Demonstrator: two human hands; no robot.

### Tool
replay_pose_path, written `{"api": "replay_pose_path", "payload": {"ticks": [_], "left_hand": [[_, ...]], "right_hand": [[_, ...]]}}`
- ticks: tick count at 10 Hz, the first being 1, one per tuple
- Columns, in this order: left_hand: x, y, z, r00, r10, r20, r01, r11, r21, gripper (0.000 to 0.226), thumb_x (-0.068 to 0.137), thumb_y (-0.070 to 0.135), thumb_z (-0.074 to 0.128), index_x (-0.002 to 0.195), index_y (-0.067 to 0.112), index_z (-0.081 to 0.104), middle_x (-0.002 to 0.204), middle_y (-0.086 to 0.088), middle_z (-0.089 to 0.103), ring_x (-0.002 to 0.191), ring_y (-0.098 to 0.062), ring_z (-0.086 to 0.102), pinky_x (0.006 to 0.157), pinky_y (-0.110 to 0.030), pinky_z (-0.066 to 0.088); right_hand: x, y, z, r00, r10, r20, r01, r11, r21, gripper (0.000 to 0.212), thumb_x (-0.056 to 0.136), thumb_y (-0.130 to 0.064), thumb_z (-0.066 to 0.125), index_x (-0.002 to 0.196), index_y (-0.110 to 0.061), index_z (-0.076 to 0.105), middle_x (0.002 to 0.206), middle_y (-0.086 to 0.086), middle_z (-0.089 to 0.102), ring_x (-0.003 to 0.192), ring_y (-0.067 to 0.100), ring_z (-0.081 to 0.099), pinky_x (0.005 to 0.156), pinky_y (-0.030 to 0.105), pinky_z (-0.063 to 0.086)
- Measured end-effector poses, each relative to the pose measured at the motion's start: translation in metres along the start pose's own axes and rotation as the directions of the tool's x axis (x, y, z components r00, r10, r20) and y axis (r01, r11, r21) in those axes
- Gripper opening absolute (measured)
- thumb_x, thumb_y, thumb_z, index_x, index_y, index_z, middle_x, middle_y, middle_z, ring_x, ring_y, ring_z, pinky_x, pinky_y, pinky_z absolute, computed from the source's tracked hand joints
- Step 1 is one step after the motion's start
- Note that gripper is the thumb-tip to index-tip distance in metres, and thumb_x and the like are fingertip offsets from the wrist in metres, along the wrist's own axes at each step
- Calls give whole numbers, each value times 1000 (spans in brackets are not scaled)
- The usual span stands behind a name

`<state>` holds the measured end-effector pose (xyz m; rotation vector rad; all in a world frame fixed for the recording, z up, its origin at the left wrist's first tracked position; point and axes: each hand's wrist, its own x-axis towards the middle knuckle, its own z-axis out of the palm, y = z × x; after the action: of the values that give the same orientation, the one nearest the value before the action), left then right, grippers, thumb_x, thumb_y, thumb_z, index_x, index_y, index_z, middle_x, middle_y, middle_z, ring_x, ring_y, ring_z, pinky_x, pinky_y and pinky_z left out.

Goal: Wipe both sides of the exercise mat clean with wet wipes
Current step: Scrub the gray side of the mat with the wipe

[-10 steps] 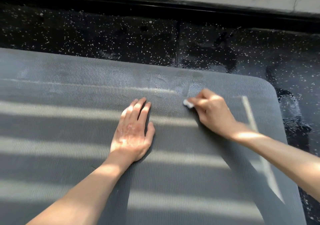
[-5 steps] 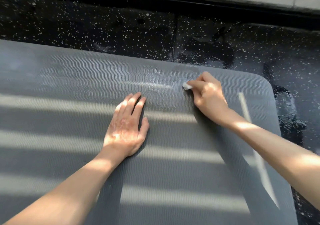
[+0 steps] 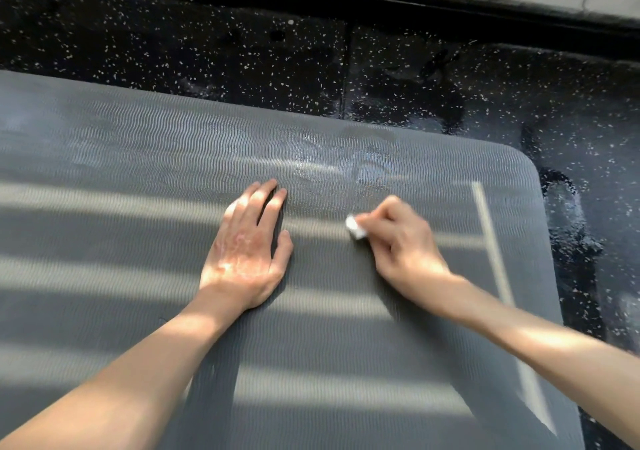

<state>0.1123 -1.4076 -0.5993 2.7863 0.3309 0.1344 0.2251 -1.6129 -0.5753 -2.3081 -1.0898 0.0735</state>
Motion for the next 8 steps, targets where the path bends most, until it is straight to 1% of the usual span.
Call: {"api": "replay_pose_path", "payload": {"ticks": [1, 2, 3, 4, 5, 6, 7, 8], "left_hand": [[0, 0, 0, 1000, 2, 0, -2, 1000, 3, 58, 93, 33, 36, 144, 6, 42, 152, -10, 37, 143, -29, 29, 120, -40, 21], [0, 0, 0, 1000, 7, -3, -7, 1000, 2, 58, 93, 32, 37, 144, 5, 42, 152, -11, 37, 143, -30, 29, 120, -41, 21], [0, 0, 0, 1000, 9, -4, -9, 1000, 1, 58, 93, 32, 37, 144, 5, 42, 152, -11, 37, 143, -30, 29, 120, -41, 21], [-1, 0, 0, 1000, 15, -12, -15, 1000, -11, 58, 93, 31, 37, 144, 5, 42, 152, -11, 37, 143, -30, 29, 120, -39, 19], [-1, 1, -1, 1000, 8, -10, -8, 1000, -19, 58, 93, 32, 37, 144, 5, 42, 152, -11, 37, 144, -30, 28, 120, -39, 18], [-2, 1, -1, 1000, 3, -3, -3, 1000, -20, 58, 94, 33, 36, 145, 6, 41, 152, -10, 36, 144, -29, 27, 120, -39, 18], [-1, 1, -1, 1000, 5, -9, -5, 1000, -22, 58, 94, 33, 35, 144, 5, 42, 152, -11, 37, 143, -30, 28, 119, -40, 19], [-1, 0, 0, 1000, 7, -7, -8, 1000, -22, 58, 94, 33, 35, 144, 4, 42, 152, -11, 37, 143, -30, 28, 119, -42, 21]], "right_hand": [[-37, -21, -4, 975, -94, 200, 70, 990, 126, 27, 94, -26, 49, 89, -14, 73, 80, 2, 49, 66, 13, 46, 57, 30, 44], [5, -4, -4, 997, -29, 70, 24, 997, 75, 32, 91, -31, 47, 89, -13, 74, 82, 6, 54, 68, 25, 56, 58, 35, 50], [26, 13, -2, 997, 62, -42, -63, 998, -12, 42, 92, -41, 45, 89, -11, 75, 81, 6, 53, 67, 25, 54, 59, 38, 49], [-22, -12, -4, 995, -33, 92, 24, 995, 95, 32, 94, -28, 48, 91, -9, 74, 79, 5, 51, 67, 16, 48, 59, 31, 44], [-37, -18, -9, 971, -99, 216, 62, 984, 169, 33, 97, -28, 46, 90, -12, 74, 80, 4, 52, 68, 14, 48, 61, 27, 43], [5, 5, -8, 999, 13, 35, -15, 999, 46, 27, 91, -27, 52, 90, -14, 76, 80, 5, 55, 69, 23, 58, 61, 33, 49], [3, 9, -7, 997, 66, -34, -66, 998, -9, 21, 91, -22, 57, 91, -12, 75, 78, 6, 53, 66, 26, 55, 57, 36, 47], [-43, -15, -14, 980, -61, 187, 46, 995, 86, 24, 94, -22, 52, 90, -10, 73, 78, 4, 49, 66, 20, 49, 58, 33, 43]]}}
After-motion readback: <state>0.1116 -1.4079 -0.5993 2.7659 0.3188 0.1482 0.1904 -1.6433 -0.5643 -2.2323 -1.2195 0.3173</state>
